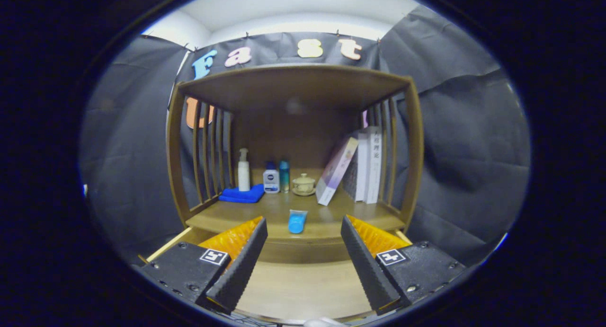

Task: Pull open the drawer, take out the items inside it, and place them on the countertop above the cabinet.

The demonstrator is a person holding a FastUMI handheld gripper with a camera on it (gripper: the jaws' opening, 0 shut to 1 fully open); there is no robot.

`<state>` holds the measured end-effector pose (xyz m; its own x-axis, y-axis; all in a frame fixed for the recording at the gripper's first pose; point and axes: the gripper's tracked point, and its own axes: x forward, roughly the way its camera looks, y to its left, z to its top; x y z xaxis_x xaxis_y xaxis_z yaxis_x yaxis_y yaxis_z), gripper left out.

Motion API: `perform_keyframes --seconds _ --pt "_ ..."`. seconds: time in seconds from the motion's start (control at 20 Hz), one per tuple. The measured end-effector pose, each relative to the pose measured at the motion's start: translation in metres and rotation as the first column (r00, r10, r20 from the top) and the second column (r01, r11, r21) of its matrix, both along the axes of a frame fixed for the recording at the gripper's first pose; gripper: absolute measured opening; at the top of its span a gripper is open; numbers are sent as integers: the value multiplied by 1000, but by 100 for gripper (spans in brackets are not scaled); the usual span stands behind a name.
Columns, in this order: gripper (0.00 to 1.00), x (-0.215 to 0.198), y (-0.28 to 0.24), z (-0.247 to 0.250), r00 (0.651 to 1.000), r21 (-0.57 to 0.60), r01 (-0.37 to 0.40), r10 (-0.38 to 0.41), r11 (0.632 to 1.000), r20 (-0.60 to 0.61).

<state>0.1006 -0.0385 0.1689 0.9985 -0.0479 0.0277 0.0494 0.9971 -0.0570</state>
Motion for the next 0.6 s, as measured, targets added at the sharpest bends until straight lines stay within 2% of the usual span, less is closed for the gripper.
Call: perform_keyframes --seconds 0.15,0.3,0.6 --pt "99 -29 -5 -7 999 -1 6 -6 1000 46" --pt "99 -50 -36 -12 991 -9 86 -84 996 108" --pt "99 -86 -72 -61 983 -20 167 -166 986 75"
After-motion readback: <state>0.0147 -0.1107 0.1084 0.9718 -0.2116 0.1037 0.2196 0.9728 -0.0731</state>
